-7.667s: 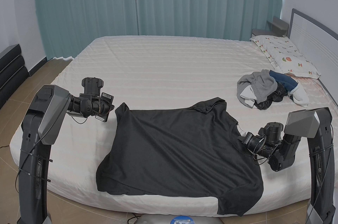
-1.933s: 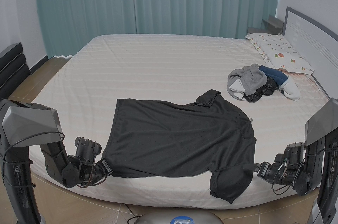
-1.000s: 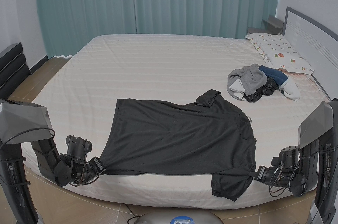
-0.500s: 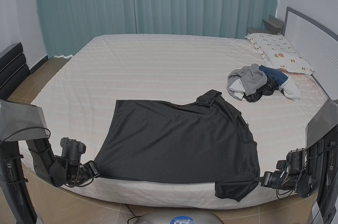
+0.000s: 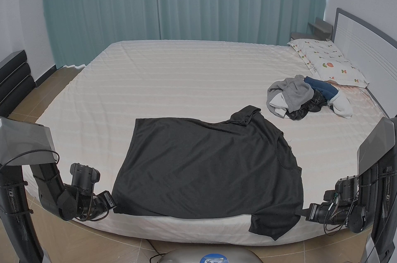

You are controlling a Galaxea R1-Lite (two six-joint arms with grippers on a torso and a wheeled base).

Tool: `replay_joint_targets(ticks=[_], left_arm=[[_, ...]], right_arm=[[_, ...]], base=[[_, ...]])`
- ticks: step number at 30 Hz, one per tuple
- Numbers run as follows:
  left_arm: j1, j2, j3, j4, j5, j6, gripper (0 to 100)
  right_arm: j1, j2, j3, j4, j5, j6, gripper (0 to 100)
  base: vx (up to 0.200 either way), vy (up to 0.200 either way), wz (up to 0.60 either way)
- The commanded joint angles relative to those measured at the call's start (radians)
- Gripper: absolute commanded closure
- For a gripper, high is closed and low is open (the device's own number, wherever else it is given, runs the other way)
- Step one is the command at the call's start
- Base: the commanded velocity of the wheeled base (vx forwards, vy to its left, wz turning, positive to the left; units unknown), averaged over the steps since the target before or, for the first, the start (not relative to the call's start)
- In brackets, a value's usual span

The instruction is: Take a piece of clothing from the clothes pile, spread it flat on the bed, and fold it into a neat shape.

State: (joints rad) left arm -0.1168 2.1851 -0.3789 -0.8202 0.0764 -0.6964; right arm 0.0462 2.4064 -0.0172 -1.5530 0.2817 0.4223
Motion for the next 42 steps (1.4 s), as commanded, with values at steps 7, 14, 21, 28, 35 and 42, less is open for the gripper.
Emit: replay_joint_targets(ticks=[7,14,21,28,35,42], left_arm=[[0.017,-0.016,-0.005,-0.002,-0.009,-0.005,0],[0.036,-0.042,-0.018,-0.030,-0.167,-0.074,0],[0.046,-0.056,-0.086,-0.031,-0.201,-0.169,0],[0.037,-0.050,-0.087,-0.037,-0.188,-0.164,0],[0.063,-0.050,-0.107,-0.045,-0.190,-0.218,0],[0.068,-0.044,-0.115,-0.045,-0.190,-0.222,0]], right_arm=[[-0.009,-0.036,0.003,-0.015,0.004,0.012,0],[-0.022,-0.133,-0.047,-0.013,0.063,0.205,0],[-0.022,-0.147,-0.121,-0.013,0.071,0.420,0],[-0.012,-0.138,-0.147,-0.013,0.105,0.535,0],[-0.012,-0.156,-0.159,-0.013,0.111,0.632,0],[-0.008,-0.148,-0.158,-0.013,0.111,0.627,0]], base=[[0.000,0.000,0.00],[0.000,0.000,0.00],[0.000,0.000,0.00],[0.000,0.000,0.00],[0.000,0.000,0.00],[0.000,0.200,0.00]])
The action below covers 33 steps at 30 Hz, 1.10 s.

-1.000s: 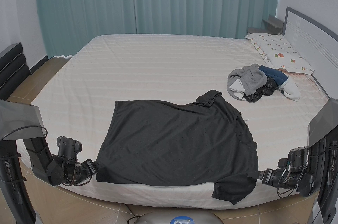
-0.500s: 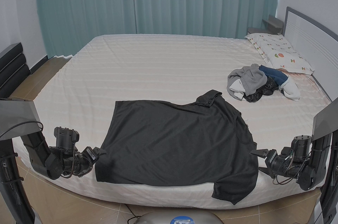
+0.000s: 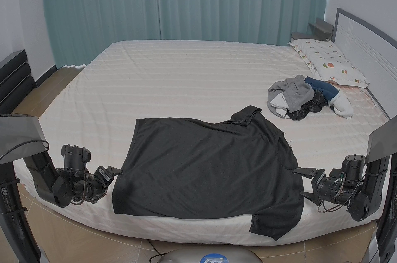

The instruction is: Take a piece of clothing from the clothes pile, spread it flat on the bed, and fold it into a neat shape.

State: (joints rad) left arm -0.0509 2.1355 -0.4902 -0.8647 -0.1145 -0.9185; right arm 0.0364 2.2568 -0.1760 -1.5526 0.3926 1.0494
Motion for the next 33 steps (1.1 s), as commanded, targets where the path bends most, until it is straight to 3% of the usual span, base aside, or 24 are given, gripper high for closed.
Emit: replay_joint_targets(ticks=[1,5,14,17,24,25,27,33], left_arm=[[0.002,0.006,-0.004,0.001,0.001,0.000,0],[0.000,0.007,-0.005,-0.007,0.001,0.003,0],[0.002,0.014,-0.005,-0.013,-0.001,-0.002,0],[0.002,0.011,-0.005,-0.013,-0.007,-0.003,0],[0.000,0.009,-0.010,-0.013,-0.011,-0.026,0],[-0.003,0.007,-0.027,-0.013,-0.011,-0.074,0],[-0.006,0.003,-0.034,-0.013,-0.010,-0.105,0],[-0.004,0.004,-0.034,-0.014,-0.013,-0.117,0]], right_arm=[[0.002,0.001,0.001,-0.014,0.000,0.000,0],[0.002,0.000,0.001,-0.014,0.000,0.000,0],[0.019,0.001,0.001,-0.014,-0.012,-0.002,0],[0.037,0.001,0.001,-0.014,-0.018,-0.002,0],[0.125,-0.008,-0.030,-0.014,-0.147,-0.003,0],[0.181,0.000,-0.074,-0.012,-0.224,-0.005,0],[0.221,0.018,-0.109,-0.012,-0.261,-0.006,0],[0.267,0.112,-0.249,0.005,-0.311,-0.035,0]], base=[[0.000,0.200,0.00],[0.000,0.200,0.00],[0.000,0.000,0.00],[0.200,0.000,0.00],[0.200,0.000,0.00],[0.200,0.000,0.00],[0.100,0.000,0.00],[0.000,0.000,0.00]])
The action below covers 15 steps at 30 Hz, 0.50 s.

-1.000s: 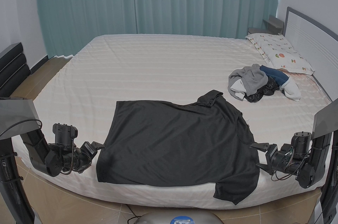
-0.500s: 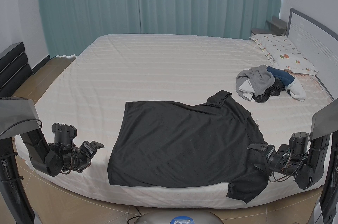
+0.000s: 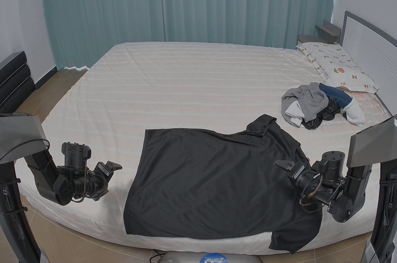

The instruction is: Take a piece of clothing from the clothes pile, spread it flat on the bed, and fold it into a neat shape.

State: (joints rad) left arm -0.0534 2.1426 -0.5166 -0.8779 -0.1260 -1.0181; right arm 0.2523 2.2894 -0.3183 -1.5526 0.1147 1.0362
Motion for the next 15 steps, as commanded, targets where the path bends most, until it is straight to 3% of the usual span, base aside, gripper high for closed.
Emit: replay_joint_targets(ticks=[1,8,15], left_arm=[[-0.003,0.002,-0.010,-0.001,-0.001,-0.019,0],[-0.003,-0.006,-0.028,-0.001,-0.038,-0.089,0],[-0.003,0.000,-0.030,-0.003,-0.032,-0.094,0]], right_arm=[[0.051,0.078,-0.162,0.043,-0.033,-0.051,0],[0.050,0.102,-0.533,0.381,-0.035,-0.082,0],[0.042,0.190,-0.843,0.649,-0.053,-0.099,0]], base=[[0.000,0.000,0.00],[0.000,0.000,0.00],[0.000,0.000,0.00]])
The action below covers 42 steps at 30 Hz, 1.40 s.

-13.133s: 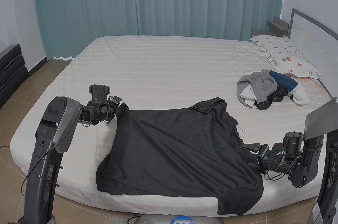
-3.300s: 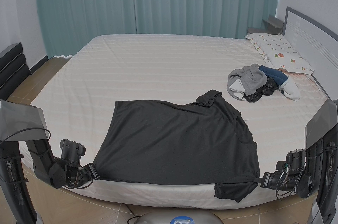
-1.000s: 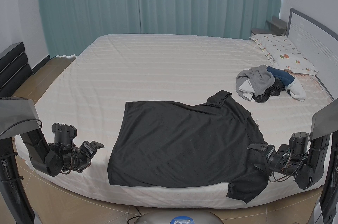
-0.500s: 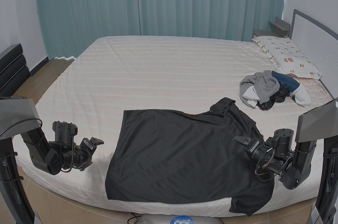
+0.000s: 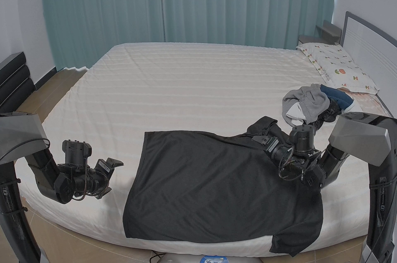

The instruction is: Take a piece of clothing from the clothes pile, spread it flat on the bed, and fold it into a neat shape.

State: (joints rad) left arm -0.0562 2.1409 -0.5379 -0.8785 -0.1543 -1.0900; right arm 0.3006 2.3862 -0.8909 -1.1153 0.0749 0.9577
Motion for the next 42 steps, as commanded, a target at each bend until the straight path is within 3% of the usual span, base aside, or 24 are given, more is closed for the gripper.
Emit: replay_joint_targets(ticks=[1,8,12,26,31,36,42], left_arm=[[-0.001,0.001,-0.007,0.000,-0.004,-0.022,0],[-0.001,-0.002,0.004,-0.002,-0.005,-0.021,0],[-0.002,0.007,0.015,-0.054,-0.005,-0.016,0],[-0.005,0.016,0.033,-0.103,-0.002,-0.014,0],[-0.007,0.016,0.033,-0.103,-0.002,-0.014,0],[-0.007,0.016,0.032,-0.103,-0.002,-0.016,0],[-0.005,0.016,0.030,-0.105,-0.001,-0.016,0]], right_arm=[[-0.011,0.099,-0.298,0.246,-0.014,-0.020,0],[-0.023,0.162,-0.435,0.341,-0.032,-0.033,0],[-0.029,0.205,-0.516,0.430,-0.075,-0.062,0],[-0.037,0.274,-0.658,0.427,-0.078,-0.065,0],[-0.046,0.346,-0.813,0.413,-0.093,-0.063,0],[-0.075,0.436,-1.109,0.420,-0.099,-0.068,0],[-0.084,0.446,-1.109,0.347,-0.103,-0.103,0]], base=[[0.000,0.000,0.00],[0.086,0.000,0.00],[0.000,0.000,0.00],[0.000,0.000,0.00],[0.000,0.000,0.00],[0.000,0.000,0.00],[0.000,0.000,0.00]])
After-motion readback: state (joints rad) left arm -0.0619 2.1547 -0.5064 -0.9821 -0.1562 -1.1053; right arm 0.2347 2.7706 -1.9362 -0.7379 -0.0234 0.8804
